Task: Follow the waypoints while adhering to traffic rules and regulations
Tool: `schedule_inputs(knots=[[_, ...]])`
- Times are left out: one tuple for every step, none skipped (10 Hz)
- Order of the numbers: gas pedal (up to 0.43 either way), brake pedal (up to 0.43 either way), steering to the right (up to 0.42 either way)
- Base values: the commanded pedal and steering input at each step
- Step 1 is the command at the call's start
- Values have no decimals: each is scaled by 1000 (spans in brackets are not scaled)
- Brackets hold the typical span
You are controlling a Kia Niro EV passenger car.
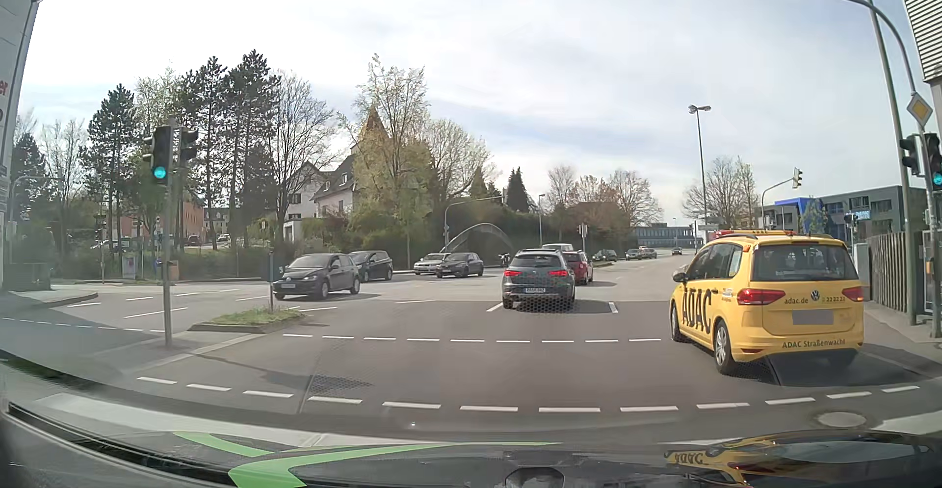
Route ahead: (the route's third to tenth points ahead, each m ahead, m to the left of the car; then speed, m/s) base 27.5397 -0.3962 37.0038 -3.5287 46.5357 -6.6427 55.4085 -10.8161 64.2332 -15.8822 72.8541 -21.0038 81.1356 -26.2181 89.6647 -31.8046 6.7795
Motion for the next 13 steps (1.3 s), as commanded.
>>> schedule_inputs(knots=[[339, 0, 32], [339, 0, 32], [339, 0, 33], [339, 0, 36], [339, 0, 40], [339, 0, 44], [339, 0, 46], [339, 0, 47], [339, 0, 47], [339, 0, 48], [339, 0, 48], [339, 0, 48], [339, 0, 48]])
